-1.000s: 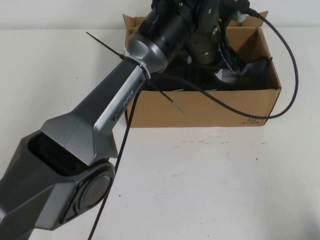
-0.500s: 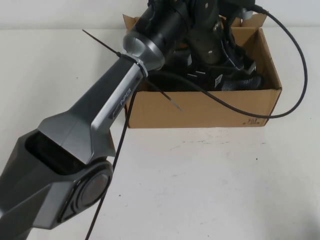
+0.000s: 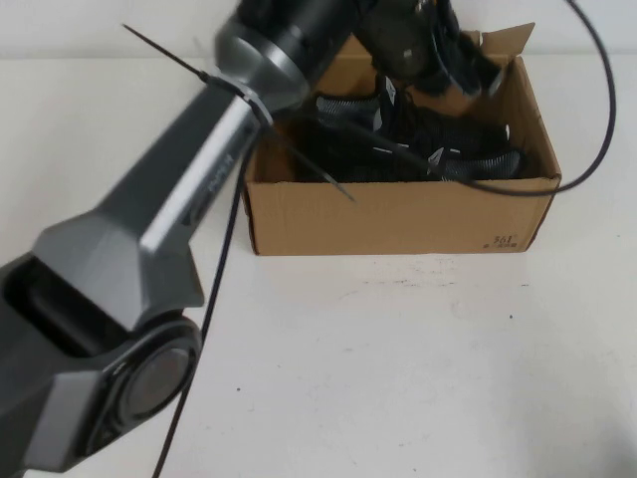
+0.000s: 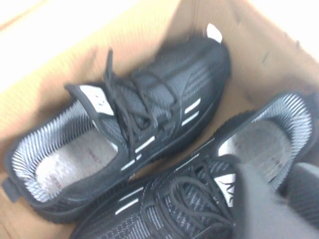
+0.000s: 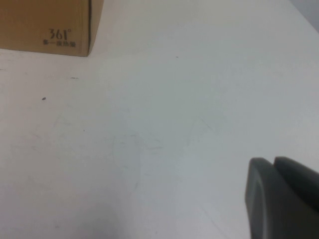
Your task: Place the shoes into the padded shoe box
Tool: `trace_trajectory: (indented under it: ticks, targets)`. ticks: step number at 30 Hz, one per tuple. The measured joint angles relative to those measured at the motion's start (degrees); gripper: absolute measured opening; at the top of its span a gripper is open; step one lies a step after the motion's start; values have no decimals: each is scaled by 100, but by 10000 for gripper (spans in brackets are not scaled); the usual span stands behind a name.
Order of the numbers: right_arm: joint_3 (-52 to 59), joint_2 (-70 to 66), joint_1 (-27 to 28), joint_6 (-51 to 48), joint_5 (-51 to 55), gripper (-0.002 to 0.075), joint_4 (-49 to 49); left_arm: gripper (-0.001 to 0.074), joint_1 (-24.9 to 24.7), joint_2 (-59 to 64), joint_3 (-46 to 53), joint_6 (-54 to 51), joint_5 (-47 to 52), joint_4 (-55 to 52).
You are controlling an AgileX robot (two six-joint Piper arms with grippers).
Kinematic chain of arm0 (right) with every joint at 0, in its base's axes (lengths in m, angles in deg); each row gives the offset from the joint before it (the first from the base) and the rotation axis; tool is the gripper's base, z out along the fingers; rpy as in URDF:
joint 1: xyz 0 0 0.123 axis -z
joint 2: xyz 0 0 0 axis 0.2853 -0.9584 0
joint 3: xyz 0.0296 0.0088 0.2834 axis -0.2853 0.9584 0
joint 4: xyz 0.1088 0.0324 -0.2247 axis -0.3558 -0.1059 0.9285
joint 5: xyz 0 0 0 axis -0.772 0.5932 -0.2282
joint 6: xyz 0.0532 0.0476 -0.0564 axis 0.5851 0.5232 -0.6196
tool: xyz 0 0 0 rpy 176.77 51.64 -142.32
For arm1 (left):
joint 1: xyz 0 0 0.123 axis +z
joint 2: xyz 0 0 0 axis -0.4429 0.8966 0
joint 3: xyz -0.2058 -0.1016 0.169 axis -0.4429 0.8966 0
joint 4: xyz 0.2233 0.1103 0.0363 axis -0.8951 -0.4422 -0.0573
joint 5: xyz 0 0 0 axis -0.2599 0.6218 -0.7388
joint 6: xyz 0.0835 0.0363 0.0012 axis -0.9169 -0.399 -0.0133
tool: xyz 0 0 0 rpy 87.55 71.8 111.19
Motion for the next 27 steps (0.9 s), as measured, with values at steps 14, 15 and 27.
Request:
trace_trajectory:
  ticks: [14,15,27]
  targets:
    - [0,0,0,0,0,-8,0,-1,-48,-2132,2949,-125,-21,-861]
    - [0,0,0,0,0,-8,0,-1,-48,-2340,3333,-95,-21,-931]
    - [0,0,0,0,0,-8,0,-2,-48,-5417,7543,889,-1615,-1489]
